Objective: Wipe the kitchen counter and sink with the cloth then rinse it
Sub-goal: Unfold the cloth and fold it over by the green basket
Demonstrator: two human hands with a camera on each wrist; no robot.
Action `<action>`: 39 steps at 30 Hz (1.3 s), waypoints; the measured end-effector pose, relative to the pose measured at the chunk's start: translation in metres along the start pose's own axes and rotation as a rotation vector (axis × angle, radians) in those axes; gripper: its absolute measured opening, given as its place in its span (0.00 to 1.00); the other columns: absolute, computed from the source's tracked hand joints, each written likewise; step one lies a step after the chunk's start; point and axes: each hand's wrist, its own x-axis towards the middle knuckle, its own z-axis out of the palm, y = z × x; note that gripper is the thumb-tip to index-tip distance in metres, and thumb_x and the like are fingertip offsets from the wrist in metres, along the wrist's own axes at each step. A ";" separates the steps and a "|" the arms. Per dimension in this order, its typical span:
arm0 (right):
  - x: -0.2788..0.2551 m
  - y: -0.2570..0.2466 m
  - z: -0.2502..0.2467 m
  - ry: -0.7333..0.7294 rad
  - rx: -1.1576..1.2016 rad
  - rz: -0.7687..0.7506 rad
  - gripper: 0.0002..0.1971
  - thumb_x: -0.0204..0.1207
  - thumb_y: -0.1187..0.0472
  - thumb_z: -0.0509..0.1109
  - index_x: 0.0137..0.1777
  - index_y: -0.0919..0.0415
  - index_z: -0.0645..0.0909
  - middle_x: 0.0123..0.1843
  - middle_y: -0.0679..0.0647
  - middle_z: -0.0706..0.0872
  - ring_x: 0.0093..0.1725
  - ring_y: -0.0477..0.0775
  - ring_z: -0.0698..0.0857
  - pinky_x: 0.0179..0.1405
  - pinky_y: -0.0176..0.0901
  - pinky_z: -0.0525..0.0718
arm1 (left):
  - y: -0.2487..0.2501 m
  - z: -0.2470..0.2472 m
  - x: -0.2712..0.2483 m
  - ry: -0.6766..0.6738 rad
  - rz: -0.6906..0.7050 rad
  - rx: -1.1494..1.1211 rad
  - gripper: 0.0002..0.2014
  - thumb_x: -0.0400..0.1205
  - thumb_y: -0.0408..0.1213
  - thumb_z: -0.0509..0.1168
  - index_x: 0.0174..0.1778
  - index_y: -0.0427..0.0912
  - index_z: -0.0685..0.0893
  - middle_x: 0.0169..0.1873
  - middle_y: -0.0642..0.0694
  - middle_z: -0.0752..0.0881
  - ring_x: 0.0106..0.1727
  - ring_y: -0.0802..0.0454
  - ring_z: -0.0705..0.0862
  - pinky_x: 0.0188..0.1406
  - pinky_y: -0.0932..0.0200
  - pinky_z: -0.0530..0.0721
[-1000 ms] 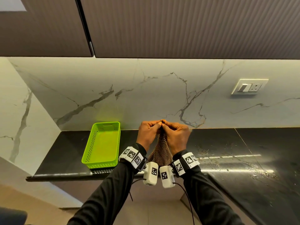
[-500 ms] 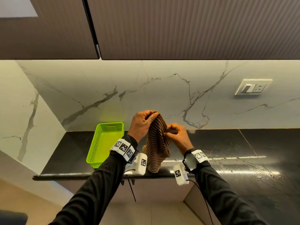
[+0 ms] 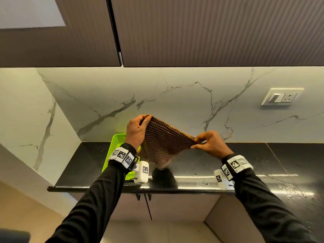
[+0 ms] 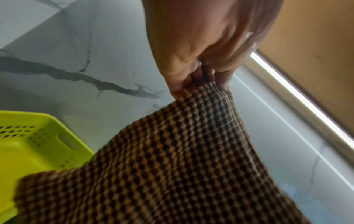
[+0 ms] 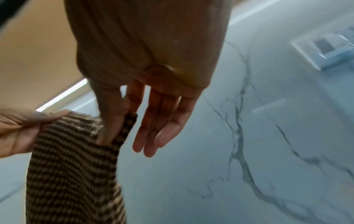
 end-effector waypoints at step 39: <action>-0.064 0.019 0.038 0.270 1.083 0.728 0.09 0.80 0.64 0.70 0.53 0.70 0.88 0.45 0.61 0.90 0.43 0.57 0.88 0.43 0.47 0.84 | -0.037 0.018 -0.052 -0.640 -0.914 -0.137 0.28 0.62 0.28 0.86 0.57 0.40 0.85 0.68 0.31 0.87 0.58 0.43 0.90 0.50 0.54 0.88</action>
